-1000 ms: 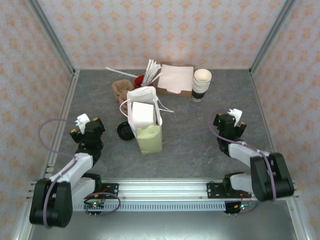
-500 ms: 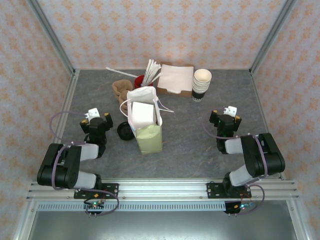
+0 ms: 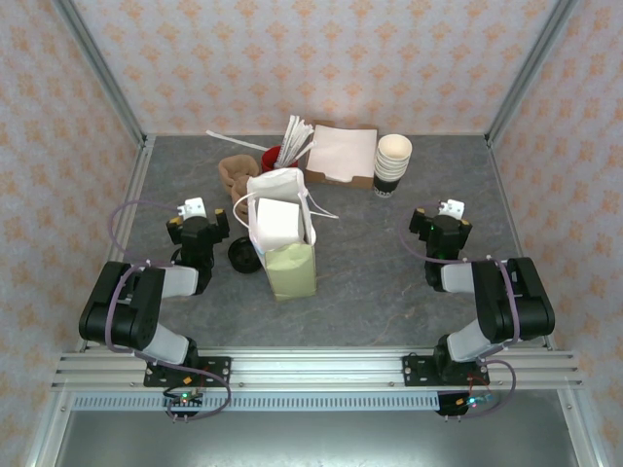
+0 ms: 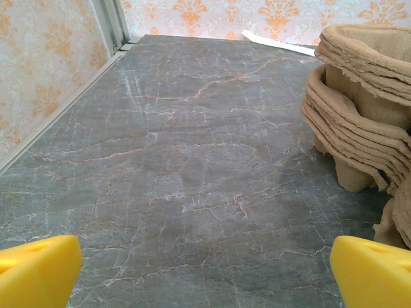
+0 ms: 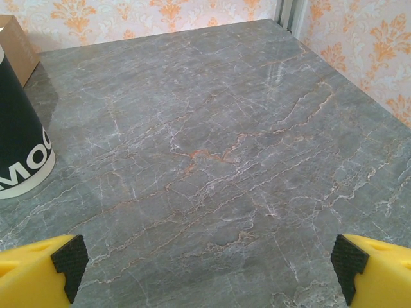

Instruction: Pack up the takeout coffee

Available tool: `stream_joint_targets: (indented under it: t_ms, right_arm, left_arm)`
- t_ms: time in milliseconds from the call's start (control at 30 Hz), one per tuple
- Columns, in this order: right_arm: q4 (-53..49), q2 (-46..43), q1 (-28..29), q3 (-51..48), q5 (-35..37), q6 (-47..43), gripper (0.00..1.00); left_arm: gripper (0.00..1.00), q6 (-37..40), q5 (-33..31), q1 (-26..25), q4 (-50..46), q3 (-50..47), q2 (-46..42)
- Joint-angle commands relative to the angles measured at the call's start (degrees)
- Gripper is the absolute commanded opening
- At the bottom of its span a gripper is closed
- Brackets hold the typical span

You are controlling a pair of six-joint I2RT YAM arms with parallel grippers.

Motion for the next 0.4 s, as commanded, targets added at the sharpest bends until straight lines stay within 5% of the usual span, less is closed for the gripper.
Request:
stream_joint_targets:
  t_ms: [0,367]
  right_arm:
    - [-0.51,0.32,-0.12,0.80,-0.63,0.63,0.99]
    - [-0.59,0.30,-0.12,0.88,-0.69,0.63,1.00]
  left_arm:
    - [1.00,1.48,-1.44,0.01,-0.50,0.68,0.03]
    - [1.00,1.36,-1.36,0.10,-0.65,0.68,0.03]
